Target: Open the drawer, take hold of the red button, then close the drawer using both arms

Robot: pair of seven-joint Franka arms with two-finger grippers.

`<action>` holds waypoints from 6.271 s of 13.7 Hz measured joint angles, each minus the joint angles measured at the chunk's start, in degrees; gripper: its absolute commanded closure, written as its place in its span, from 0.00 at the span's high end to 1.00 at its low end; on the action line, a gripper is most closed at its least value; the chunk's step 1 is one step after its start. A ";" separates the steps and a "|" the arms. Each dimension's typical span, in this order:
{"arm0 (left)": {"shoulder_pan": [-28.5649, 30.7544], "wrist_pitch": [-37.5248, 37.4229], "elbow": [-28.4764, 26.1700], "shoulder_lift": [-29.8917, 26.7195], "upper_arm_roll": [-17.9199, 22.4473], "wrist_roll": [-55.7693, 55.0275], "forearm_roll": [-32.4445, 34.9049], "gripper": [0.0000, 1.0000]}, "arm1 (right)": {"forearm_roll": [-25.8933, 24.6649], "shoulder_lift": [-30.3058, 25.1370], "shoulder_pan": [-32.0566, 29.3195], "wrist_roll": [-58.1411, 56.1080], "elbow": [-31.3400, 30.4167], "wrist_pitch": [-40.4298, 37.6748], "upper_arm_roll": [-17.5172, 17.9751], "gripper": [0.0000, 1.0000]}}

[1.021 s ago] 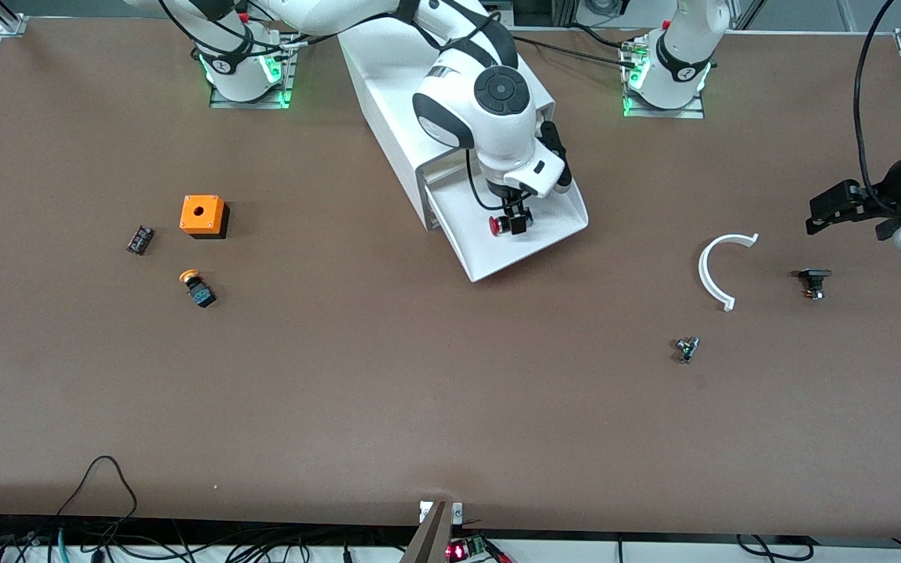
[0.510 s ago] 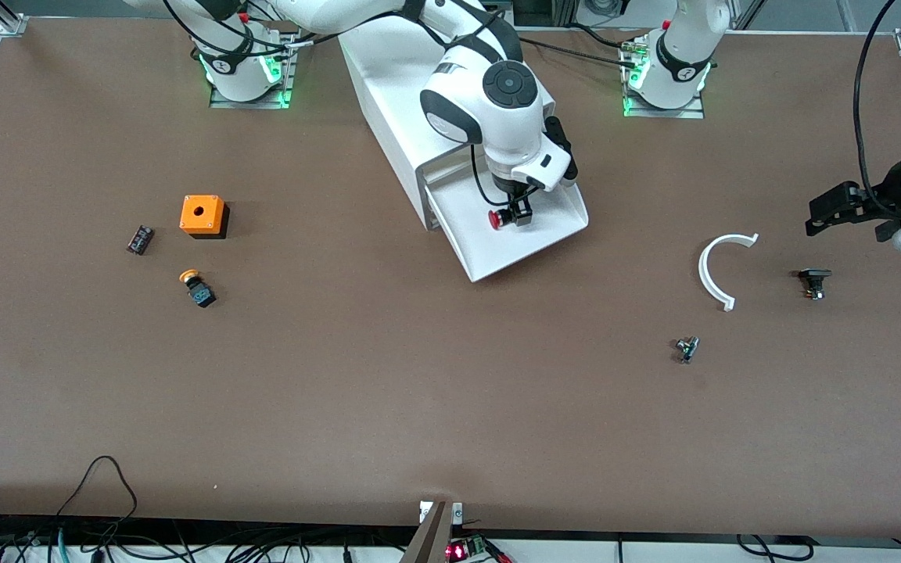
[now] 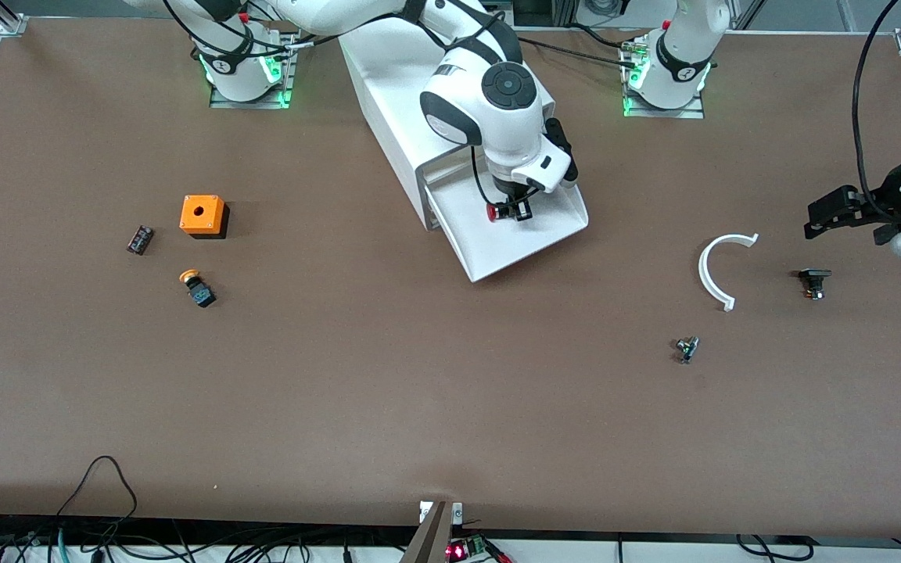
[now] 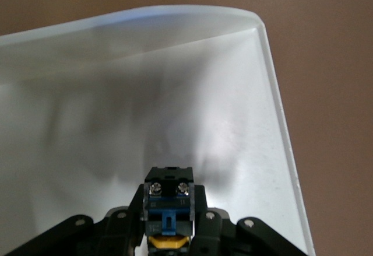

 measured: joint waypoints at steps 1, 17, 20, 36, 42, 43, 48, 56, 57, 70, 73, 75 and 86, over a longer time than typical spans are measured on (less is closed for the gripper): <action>-0.02 0.00 0.27 0.18 0.00 0.00 0.00 1.00 | 0.00 -0.02 -0.09 0.00 0.39 0.02 -0.01 0.24; -14.83 37.47 -21.41 13.58 -2.36 -36.51 0.01 1.00 | 1.19 -10.84 -17.47 46.80 -7.98 0.52 -4.91 0.23; -16.76 41.99 -26.88 13.73 -4.41 -39.39 0.00 1.00 | 3.96 -12.73 -22.36 60.01 -15.10 0.49 -5.60 0.24; -18.13 41.62 -39.08 9.15 -26.66 -40.51 0.01 1.00 | 2.90 -19.87 -35.80 57.28 -47.71 15.23 -7.09 0.21; -17.33 41.20 -39.25 8.67 -27.74 -40.45 0.00 1.00 | -9.00 -21.93 -36.70 55.66 -53.68 22.95 -9.21 0.26; -16.54 41.30 -39.12 8.21 -27.76 -40.45 0.00 1.00 | -9.18 -21.93 -37.25 54.68 -55.01 25.45 -9.59 0.35; -8.34 41.38 -32.94 3.62 -25.38 -40.07 0.01 1.00 | -9.21 -22.08 -38.50 55.21 -56.88 28.08 -10.24 1.00; -6.99 14.93 -14.35 -0.68 -11.94 -21.03 0.05 1.00 | -6.50 -28.78 -38.32 65.01 -42.67 2.71 -3.47 1.00; -6.98 9.64 -11.81 -1.48 -10.75 -17.99 0.05 1.00 | -4.63 -29.70 -38.37 65.01 -39.45 -1.27 -3.46 1.00; -7.36 -6.68 -3.30 -3.01 0.11 -0.87 0.11 1.00 | 0.14 -33.23 -46.05 53.64 -16.02 -20.79 -13.27 1.00; -7.37 -6.67 -3.03 -3.02 0.08 -0.87 0.11 1.00 | 4.92 -34.65 -44.68 44.86 -16.01 -23.52 -20.96 1.00; -7.36 -6.65 -3.00 -3.01 0.08 -0.88 0.11 1.00 | 5.31 -35.59 -44.25 43.94 -15.95 -27.59 -21.39 1.00; -7.36 -6.64 -2.78 -3.00 0.06 -0.89 0.11 1.00 | 5.31 -40.12 -42.91 45.15 -17.07 -30.64 -21.29 1.00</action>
